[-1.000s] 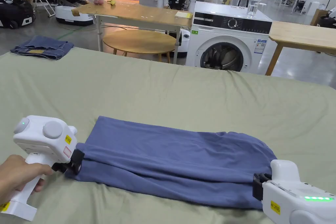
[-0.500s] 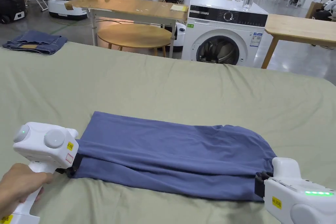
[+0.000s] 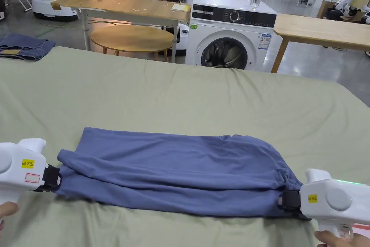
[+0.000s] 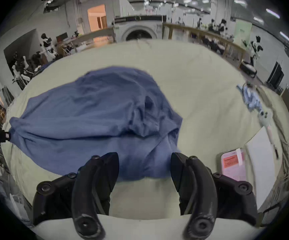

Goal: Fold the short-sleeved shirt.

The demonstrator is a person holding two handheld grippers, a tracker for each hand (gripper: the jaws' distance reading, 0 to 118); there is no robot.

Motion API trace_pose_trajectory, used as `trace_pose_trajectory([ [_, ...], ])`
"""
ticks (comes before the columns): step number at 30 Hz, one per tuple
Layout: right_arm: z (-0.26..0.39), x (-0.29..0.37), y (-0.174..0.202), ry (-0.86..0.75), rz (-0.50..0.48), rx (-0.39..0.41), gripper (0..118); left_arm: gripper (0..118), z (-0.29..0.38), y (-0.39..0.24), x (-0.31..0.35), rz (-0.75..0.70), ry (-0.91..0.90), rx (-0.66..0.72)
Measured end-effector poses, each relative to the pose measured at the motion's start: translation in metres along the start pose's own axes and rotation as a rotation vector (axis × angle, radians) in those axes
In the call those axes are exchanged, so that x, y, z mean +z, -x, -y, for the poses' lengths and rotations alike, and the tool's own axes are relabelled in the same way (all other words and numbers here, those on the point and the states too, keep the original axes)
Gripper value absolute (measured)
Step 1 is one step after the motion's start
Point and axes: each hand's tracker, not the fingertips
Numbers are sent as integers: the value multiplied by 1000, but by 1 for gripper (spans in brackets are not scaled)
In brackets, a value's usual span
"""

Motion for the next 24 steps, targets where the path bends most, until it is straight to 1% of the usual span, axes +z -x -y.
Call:
trace_pose_trajectory([
  [1,1,-8,-1,29,-16,-6,62,0,1,-1,-1,-4,0,-6],
  [2,4,-16,-3,54,-33,-7,54,0,2,-1,-2,-7,-1,-10],
  [3,7,-18,-3,31,-31,-2,44,0,3,-1,-4,-8,0,-13],
  [4,10,-15,-1,5,-22,5,39,0,4,-2,-4,-10,0,-15],
  [5,9,-10,0,-8,-35,11,20,0,5,-2,-5,-12,3,-16],
  [6,8,-9,-1,-11,-114,-4,3,0,5,-2,-5,-13,3,-17],
  [7,9,-7,0,-16,-110,-18,3,0,6,-2,-5,-16,-3,-21],
  [8,10,-5,3,-18,-58,9,3,0,5,-2,-5,-19,-7,-28],
  [9,11,0,6,-45,-63,43,2,0,4,-2,-4,-17,-7,-27],
  [10,11,8,5,-72,-49,58,2,0,3,-3,-1,-14,-13,-26],
  [13,8,34,7,-126,-62,53,2,0,-2,-3,13,-1,-39,-25],
  [17,10,76,14,-171,-51,87,2,0,-3,-5,34,18,-63,-36],
  [18,11,83,15,-170,-37,113,2,0,-1,-4,40,14,-65,-41],
  [19,16,88,14,-171,-31,121,2,0,2,-3,44,12,-65,-46],
  [24,57,103,3,-121,-29,110,2,0,36,8,62,27,-56,-48],
])
